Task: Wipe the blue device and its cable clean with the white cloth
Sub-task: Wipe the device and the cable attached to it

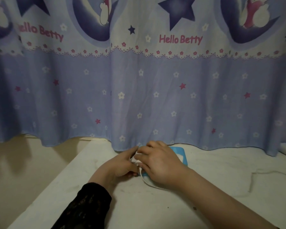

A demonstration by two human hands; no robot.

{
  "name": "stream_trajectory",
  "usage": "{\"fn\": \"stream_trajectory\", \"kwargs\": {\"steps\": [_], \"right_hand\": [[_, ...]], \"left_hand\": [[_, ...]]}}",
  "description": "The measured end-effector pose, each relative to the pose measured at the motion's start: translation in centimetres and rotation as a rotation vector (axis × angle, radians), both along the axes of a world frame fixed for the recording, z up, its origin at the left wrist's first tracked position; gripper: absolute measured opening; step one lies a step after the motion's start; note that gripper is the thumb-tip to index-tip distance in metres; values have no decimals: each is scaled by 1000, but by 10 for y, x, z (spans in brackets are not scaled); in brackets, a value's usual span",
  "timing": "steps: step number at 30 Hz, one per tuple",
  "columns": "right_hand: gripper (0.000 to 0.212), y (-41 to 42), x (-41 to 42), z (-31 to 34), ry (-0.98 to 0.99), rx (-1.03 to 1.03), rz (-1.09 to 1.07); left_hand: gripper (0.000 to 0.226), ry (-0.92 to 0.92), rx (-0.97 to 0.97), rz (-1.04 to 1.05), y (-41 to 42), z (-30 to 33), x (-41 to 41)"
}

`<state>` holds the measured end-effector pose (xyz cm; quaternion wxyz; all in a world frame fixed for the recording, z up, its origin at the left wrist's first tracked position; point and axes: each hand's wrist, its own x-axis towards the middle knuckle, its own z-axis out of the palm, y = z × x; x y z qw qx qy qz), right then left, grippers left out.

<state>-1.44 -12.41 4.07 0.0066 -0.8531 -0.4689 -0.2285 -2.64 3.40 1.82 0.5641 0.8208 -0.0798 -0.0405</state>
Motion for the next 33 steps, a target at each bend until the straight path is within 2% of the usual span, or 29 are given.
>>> {"fn": "stream_trajectory", "kwargs": {"steps": [3, 5, 10, 13, 16, 17, 20, 22, 25, 29, 33], "right_hand": [[47, 7, 6, 2, 49, 67, -122], [53, 9, 4, 1, 25, 96, -118], [33, 9, 2, -8, -52, 120, -17], [42, 12, 1, -2, 24, 81, -144], [61, 10, 6, -2, 55, 141, -271], [59, 9, 5, -1, 40, 153, -277], [22, 10, 3, -5, -44, 127, -198], [25, 11, 2, -4, 6, 108, -129], [37, 7, 8, 2, 77, 167, -262], [38, 8, 10, 5, 139, 189, -346], [35, 8, 3, 4, 136, 163, -222]], "left_hand": [[41, 4, -18, -5, -1, 1, 0], [41, 14, -20, -5, 0, 0, -1], [50, 21, -27, 8, 2, -2, 2], [45, 17, -32, 16, 0, -2, 2], [46, 32, -26, 30, 0, -2, 1], [49, 35, -30, 30, -1, -1, 1], [59, 53, -42, 26, 1, -3, 3], [60, 55, -33, 27, 1, -4, 5], [59, 50, -40, 39, 0, -3, 4], [67, 60, -1, 42, -2, -2, 2], [47, 50, -65, 18, -5, 0, 0]]}}
